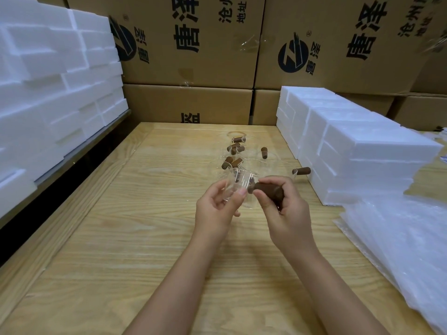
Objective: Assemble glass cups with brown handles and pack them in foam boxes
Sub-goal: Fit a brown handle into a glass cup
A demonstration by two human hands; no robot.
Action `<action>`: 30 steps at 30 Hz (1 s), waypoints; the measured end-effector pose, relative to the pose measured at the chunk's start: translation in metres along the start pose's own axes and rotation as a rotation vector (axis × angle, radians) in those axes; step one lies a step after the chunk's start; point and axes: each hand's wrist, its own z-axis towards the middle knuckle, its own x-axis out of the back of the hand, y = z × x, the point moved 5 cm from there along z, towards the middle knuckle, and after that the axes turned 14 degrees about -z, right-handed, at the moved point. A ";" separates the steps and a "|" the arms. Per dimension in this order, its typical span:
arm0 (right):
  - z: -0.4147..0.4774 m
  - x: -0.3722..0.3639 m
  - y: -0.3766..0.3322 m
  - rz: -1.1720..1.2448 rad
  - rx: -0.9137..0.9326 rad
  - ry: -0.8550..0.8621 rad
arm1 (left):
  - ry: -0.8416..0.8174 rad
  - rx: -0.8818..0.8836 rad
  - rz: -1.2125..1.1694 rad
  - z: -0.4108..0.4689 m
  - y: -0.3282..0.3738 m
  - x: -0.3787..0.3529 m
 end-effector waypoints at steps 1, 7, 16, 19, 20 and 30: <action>0.001 0.000 -0.002 0.020 0.031 -0.007 | -0.016 0.028 -0.039 0.000 -0.001 0.000; 0.004 -0.001 -0.005 0.215 0.060 -0.113 | -0.117 0.171 -0.203 -0.004 -0.010 -0.005; 0.008 -0.004 0.007 0.499 -0.149 -0.320 | -0.180 0.243 -0.308 -0.005 -0.009 -0.006; 0.007 -0.007 0.006 0.573 -0.155 -0.351 | -0.158 0.220 -0.295 -0.005 -0.005 -0.006; 0.007 -0.007 0.005 0.594 -0.156 -0.355 | -0.150 0.211 -0.274 -0.006 -0.004 -0.006; 0.005 -0.008 0.015 0.503 -0.306 -0.194 | -0.053 -0.033 -0.141 0.000 0.004 0.003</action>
